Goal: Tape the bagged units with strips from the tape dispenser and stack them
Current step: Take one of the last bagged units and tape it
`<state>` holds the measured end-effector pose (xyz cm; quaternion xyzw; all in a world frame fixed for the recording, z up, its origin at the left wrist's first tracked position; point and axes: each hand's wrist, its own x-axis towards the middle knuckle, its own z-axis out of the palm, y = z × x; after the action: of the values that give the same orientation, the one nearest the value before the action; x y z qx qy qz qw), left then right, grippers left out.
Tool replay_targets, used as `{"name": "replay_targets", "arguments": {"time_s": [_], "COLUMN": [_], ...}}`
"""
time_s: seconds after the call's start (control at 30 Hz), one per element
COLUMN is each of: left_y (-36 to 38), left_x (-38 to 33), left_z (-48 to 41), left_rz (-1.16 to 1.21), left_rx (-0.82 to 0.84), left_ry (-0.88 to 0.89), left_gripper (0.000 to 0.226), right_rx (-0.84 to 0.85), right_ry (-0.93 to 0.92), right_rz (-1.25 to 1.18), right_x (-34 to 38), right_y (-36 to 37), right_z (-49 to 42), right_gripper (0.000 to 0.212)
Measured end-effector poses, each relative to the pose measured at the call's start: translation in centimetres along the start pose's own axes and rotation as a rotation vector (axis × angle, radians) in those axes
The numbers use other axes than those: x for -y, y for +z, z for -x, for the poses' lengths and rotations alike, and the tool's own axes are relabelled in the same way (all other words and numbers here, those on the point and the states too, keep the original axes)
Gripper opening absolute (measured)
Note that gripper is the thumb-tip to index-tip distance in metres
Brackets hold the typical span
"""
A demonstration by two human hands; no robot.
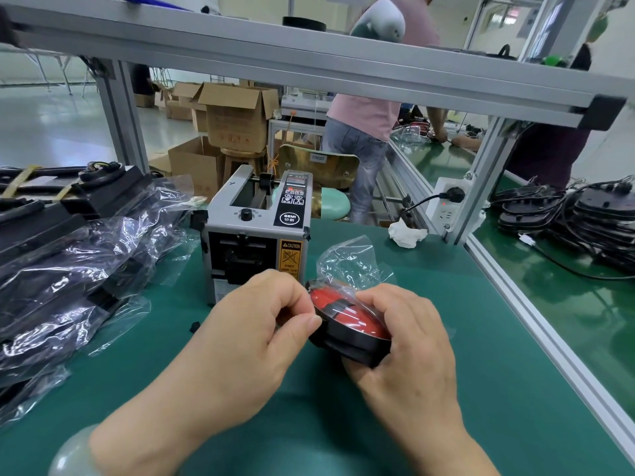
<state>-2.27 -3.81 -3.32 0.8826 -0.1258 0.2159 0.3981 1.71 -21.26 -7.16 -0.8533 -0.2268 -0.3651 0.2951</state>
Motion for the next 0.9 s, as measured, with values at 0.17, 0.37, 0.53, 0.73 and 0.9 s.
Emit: {"name": "replay_targets", "arguments": {"time_s": [0.17, 0.37, 0.53, 0.73, 0.9], "left_y": [-0.2, -0.9, -2.6, -1.5, -0.6], "left_x": [0.1, 2.6, 5.3, 6.8, 7.5], "left_z": [-0.5, -1.1, -2.0, -4.2, -5.6], "left_rz": [0.268, 0.125, -0.12, 0.332, 0.574], "left_rx": [-0.011, -0.255, -0.404, -0.422, -0.323], "left_ry": [-0.164, -0.402, -0.537, -0.744, -0.982], "left_gripper": [0.009, 0.014, 0.043, 0.013, 0.019], "right_rx": [0.014, -0.016, -0.015, -0.006, 0.007], "right_ry": [0.008, 0.085, 0.126, 0.123, 0.124], "right_rz": [-0.017, -0.028, -0.029, -0.034, -0.034], "right_x": [0.0, -0.4, -0.5, -0.5, -0.5], "right_y": [0.0, 0.1, 0.1, 0.2, 0.1], "right_z": [0.0, 0.1, 0.0, 0.1, 0.0], "right_gripper": [0.052, 0.054, 0.059, 0.059, 0.057]}}
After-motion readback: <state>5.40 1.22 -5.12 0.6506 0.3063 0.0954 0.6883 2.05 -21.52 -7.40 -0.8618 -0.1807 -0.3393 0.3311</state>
